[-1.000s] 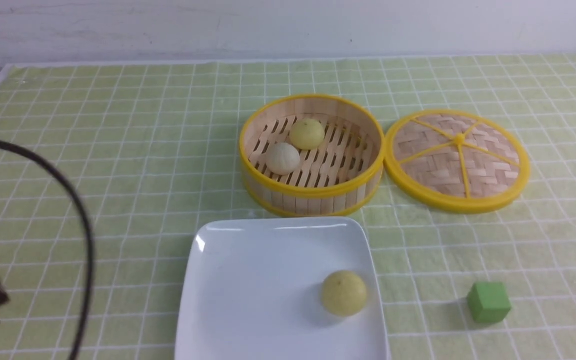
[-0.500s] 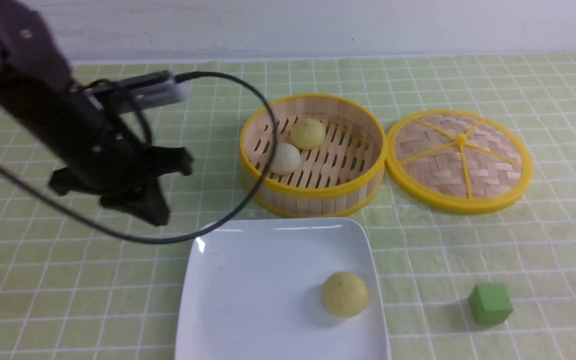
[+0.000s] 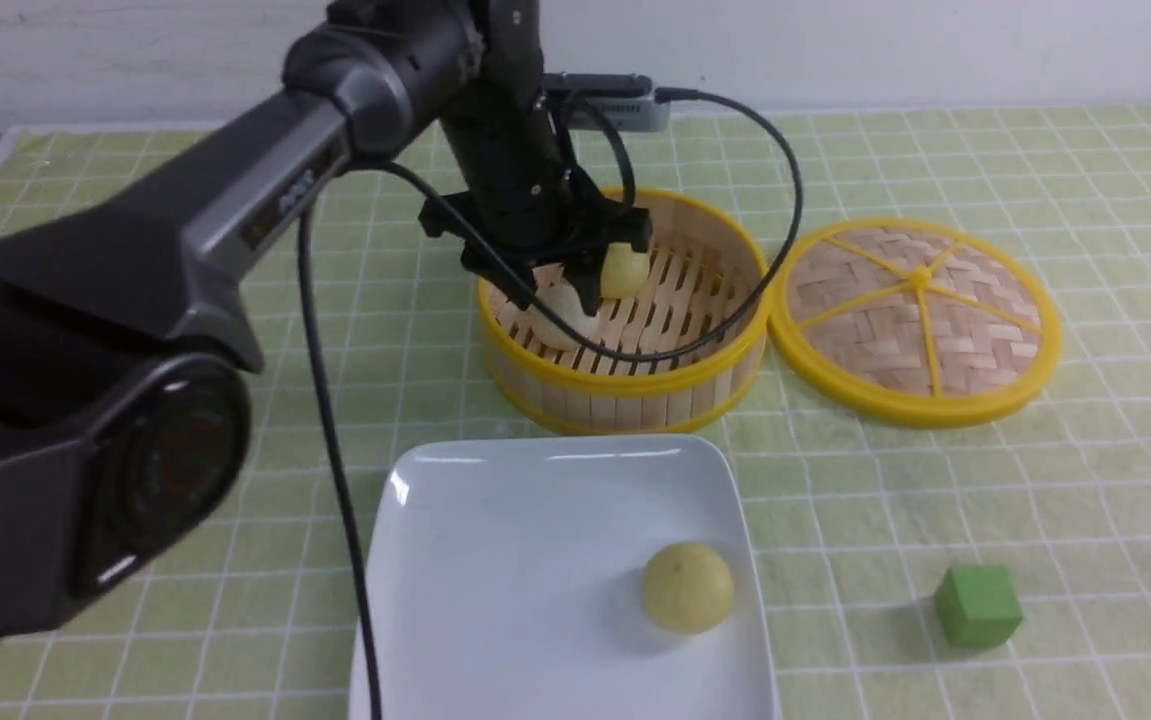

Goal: Put the steamed buns into the plate on the green tablecloth.
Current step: 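Reach into the bamboo steamer and grasp a bun with the left gripper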

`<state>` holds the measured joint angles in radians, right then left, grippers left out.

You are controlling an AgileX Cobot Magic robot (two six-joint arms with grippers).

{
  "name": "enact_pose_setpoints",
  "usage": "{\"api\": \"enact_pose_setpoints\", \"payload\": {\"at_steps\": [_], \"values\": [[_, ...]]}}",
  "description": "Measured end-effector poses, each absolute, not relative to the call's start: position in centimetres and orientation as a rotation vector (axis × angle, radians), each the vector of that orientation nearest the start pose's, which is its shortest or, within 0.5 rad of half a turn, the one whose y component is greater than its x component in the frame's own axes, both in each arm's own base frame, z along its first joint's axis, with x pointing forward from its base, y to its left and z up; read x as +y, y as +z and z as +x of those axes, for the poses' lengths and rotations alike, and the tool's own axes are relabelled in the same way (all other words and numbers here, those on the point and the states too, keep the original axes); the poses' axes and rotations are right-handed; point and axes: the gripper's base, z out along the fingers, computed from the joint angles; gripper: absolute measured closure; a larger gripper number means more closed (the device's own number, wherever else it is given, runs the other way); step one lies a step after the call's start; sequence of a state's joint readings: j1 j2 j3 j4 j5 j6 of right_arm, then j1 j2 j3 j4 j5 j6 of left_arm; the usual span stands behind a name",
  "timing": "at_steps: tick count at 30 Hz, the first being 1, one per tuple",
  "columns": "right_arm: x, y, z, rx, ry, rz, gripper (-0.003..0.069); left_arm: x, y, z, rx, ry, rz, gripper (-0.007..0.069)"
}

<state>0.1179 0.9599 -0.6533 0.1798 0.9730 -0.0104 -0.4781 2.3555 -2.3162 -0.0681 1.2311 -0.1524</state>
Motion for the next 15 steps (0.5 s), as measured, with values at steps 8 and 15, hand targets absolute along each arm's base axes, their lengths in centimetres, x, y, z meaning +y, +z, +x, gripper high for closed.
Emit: {"api": "enact_pose_setpoints", "payload": {"at_steps": [8,15], "values": [[3.1,26.0,15.0,2.76,0.254,-0.079,0.0463,-24.8,20.9,47.4,2.735,-0.182,0.404,0.0213],[3.1,26.0,15.0,2.758,0.254,-0.079,0.0452,-24.3,21.0,47.9,2.709,-0.096,0.325,0.0542]]}}
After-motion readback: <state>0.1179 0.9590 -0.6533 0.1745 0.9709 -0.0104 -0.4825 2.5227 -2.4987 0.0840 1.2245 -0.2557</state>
